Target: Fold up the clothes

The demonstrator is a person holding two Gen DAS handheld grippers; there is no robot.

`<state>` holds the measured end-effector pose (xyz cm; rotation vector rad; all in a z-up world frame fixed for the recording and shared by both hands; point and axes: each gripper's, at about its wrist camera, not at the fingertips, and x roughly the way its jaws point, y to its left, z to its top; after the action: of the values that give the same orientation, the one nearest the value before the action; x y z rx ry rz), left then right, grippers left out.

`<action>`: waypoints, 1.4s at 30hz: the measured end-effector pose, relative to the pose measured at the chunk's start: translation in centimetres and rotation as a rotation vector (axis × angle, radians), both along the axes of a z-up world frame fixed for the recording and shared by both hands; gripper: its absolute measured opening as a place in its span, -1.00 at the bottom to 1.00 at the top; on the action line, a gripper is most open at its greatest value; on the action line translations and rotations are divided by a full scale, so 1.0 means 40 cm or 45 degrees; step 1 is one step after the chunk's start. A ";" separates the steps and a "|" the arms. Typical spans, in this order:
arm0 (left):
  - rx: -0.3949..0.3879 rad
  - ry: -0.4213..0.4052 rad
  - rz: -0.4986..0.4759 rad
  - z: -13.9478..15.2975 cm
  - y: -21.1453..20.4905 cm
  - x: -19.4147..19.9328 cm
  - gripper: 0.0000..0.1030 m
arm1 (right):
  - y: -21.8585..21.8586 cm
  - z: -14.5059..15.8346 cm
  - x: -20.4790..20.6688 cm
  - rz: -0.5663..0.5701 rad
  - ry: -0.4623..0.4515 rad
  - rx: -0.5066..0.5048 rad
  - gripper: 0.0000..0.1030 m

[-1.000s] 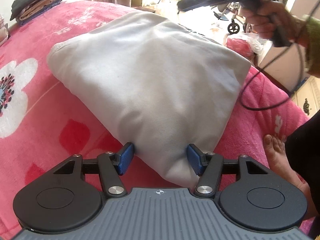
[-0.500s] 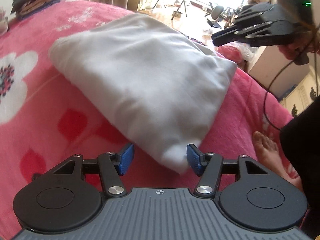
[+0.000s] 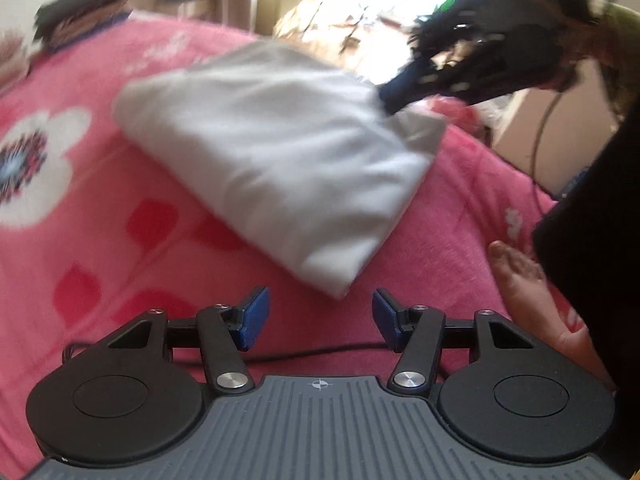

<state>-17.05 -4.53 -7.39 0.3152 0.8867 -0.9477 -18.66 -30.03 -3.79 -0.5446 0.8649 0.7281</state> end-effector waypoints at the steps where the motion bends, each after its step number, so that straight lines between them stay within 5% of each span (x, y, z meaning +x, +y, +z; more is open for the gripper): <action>1: -0.008 -0.029 -0.008 0.005 -0.001 -0.004 0.10 | 0.018 0.005 0.011 0.029 -0.008 0.030 -0.90; 6: -0.051 -0.172 -0.046 0.029 -0.007 -0.024 0.10 | 0.017 -0.174 0.029 0.055 0.122 -0.180 -0.96; 10: -0.075 -0.292 -0.143 0.017 -0.042 -0.042 0.08 | 0.056 -0.104 0.050 0.071 0.103 -0.163 -0.95; 16: 0.027 -0.255 -0.302 -0.068 -0.083 -0.065 0.06 | 0.153 -0.055 0.113 0.153 0.039 0.086 -0.94; 19: 0.043 -0.275 -0.311 -0.096 -0.088 -0.074 0.06 | 0.166 -0.178 0.135 0.178 0.047 -0.097 -0.94; 23: 0.020 -0.232 -0.269 -0.102 -0.089 -0.067 0.08 | 0.181 -0.113 0.170 0.138 0.055 -0.025 -0.93; 27: 0.019 -0.228 -0.270 -0.101 -0.097 -0.071 0.11 | 0.218 -0.078 0.220 0.130 0.033 0.189 -0.93; 30: 0.024 -0.222 -0.264 -0.104 -0.100 -0.062 0.12 | 0.250 -0.199 0.269 0.097 0.078 0.053 -0.96; 33: -0.010 -0.151 -0.228 -0.097 -0.099 -0.049 0.12 | 0.225 -0.158 0.315 -0.008 0.191 0.166 -0.97; 36: -0.020 -0.141 -0.216 -0.096 -0.098 -0.054 0.12 | 0.215 -0.088 0.316 -0.046 0.029 0.212 -0.95; 42: -0.008 -0.153 -0.244 -0.090 -0.108 -0.051 0.14 | 0.224 -0.217 0.381 -0.146 -0.030 0.106 -1.00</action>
<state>-19.11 -8.85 -10.99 0.4527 0.7523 -1.0963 -3.41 -21.09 -12.46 -0.4251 0.8333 0.6494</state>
